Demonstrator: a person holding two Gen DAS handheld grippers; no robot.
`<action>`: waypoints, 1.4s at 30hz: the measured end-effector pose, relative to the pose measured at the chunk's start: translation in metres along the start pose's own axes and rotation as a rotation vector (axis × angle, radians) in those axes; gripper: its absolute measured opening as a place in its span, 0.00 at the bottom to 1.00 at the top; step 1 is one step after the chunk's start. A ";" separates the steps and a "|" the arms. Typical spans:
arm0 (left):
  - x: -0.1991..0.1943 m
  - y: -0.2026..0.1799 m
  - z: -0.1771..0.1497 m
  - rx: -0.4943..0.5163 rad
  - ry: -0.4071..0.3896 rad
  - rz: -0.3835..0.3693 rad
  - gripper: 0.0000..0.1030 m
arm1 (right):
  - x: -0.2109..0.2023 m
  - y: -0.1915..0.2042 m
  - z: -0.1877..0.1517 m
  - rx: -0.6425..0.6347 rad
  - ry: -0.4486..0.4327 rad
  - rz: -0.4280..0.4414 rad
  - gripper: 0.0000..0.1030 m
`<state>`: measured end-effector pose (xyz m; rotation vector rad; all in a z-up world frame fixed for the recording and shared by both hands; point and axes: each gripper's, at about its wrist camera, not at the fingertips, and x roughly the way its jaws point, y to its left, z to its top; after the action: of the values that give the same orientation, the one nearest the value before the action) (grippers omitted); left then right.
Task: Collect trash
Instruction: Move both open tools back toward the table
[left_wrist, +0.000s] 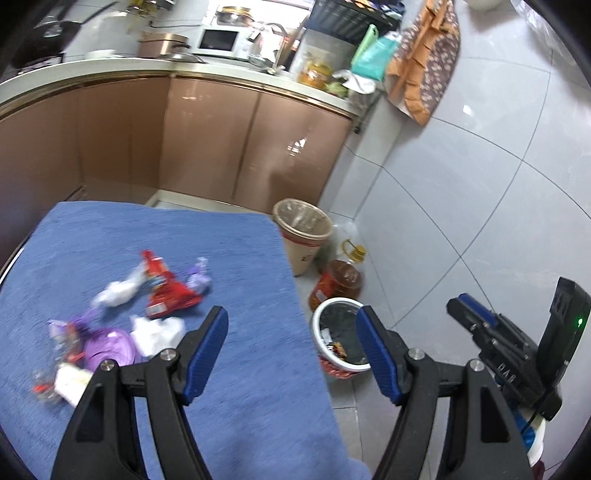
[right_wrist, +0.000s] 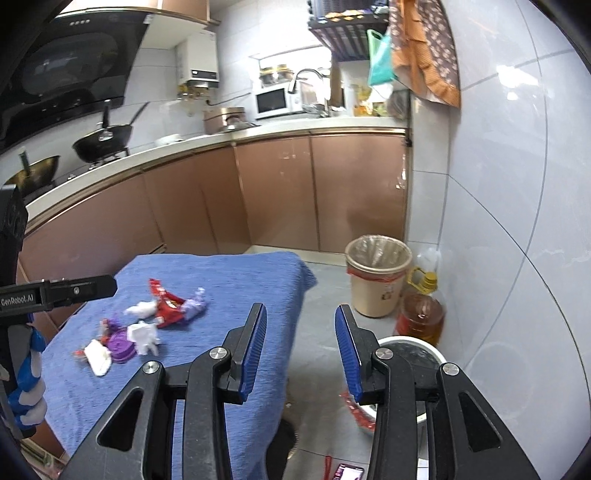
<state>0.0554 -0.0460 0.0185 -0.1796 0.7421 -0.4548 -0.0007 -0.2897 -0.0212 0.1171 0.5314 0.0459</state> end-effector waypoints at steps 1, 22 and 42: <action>-0.009 0.007 -0.005 -0.005 -0.009 0.014 0.68 | -0.003 0.004 0.000 -0.005 -0.003 0.007 0.37; -0.098 0.052 -0.060 -0.016 -0.141 0.170 0.68 | -0.033 0.054 0.002 -0.089 -0.056 0.148 0.40; -0.063 0.153 -0.114 -0.219 0.008 0.215 0.68 | 0.054 0.084 -0.011 -0.105 0.086 0.302 0.41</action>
<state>-0.0123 0.1188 -0.0743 -0.2997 0.8086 -0.1689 0.0393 -0.2017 -0.0476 0.0921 0.5928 0.3745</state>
